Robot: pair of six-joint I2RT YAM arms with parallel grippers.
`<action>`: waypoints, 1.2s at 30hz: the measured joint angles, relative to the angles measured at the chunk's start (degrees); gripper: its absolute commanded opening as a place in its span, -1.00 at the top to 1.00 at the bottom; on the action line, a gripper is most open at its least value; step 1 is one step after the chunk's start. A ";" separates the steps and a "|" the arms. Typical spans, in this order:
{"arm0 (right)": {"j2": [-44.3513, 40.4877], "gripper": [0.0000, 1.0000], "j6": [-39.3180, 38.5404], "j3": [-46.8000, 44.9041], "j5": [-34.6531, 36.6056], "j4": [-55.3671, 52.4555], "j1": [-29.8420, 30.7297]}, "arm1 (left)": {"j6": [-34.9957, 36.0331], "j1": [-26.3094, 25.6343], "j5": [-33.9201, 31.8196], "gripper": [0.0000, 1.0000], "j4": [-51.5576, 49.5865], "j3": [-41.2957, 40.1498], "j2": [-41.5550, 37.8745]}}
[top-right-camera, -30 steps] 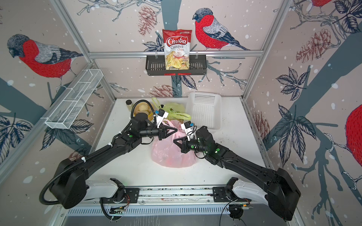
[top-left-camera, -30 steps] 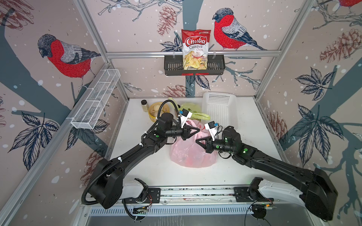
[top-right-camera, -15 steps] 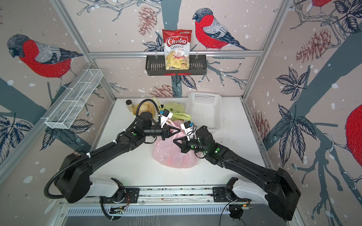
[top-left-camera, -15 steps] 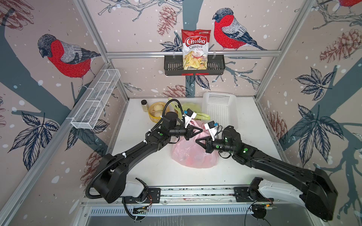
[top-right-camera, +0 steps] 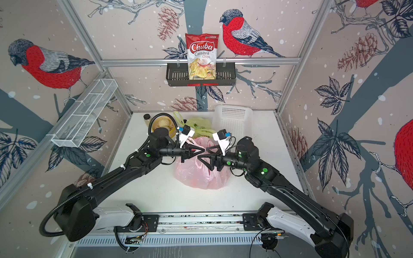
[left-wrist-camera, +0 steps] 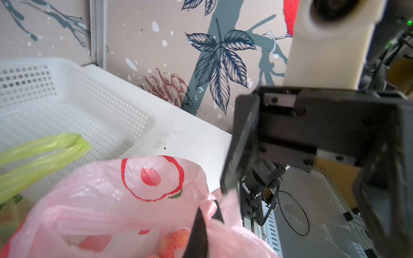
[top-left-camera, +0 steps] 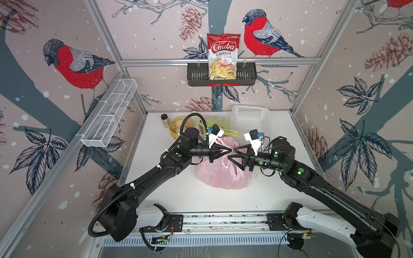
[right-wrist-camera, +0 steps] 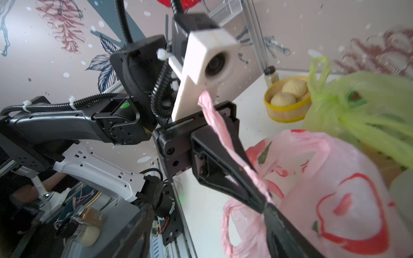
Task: Place the peach into a plastic bag & tie a knot
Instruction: Cross the plastic bag at the center of the board.
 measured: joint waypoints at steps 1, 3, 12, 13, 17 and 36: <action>-0.68 -0.85 -0.68 0.42 -0.04 -0.44 -0.79 | 0.90 0.07 1.14 1.00 -0.96 0.81 -0.50; -0.61 -0.92 -2.23 1.62 -0.94 -1.29 -1.92 | 2.34 0.17 2.91 1.00 -2.78 2.03 -1.55; 7.56 -0.97 -7.58 8.04 -8.72 -3.28 -3.26 | 6.14 0.68 8.81 1.00 -9.86 5.27 -5.20; 8.28 -0.96 -8.07 8.33 -9.94 -3.61 -3.21 | 6.16 0.94 9.11 1.00 -10.56 5.27 -5.38; 9.60 -0.81 -9.44 8.13 -12.92 -4.66 -1.40 | 6.10 1.88 9.57 1.00 -11.45 4.37 -5.81; 12.70 0.93 -11.08 7.19 -11.47 -8.59 2.23 | 4.39 3.28 9.53 1.00 -10.32 3.76 -5.88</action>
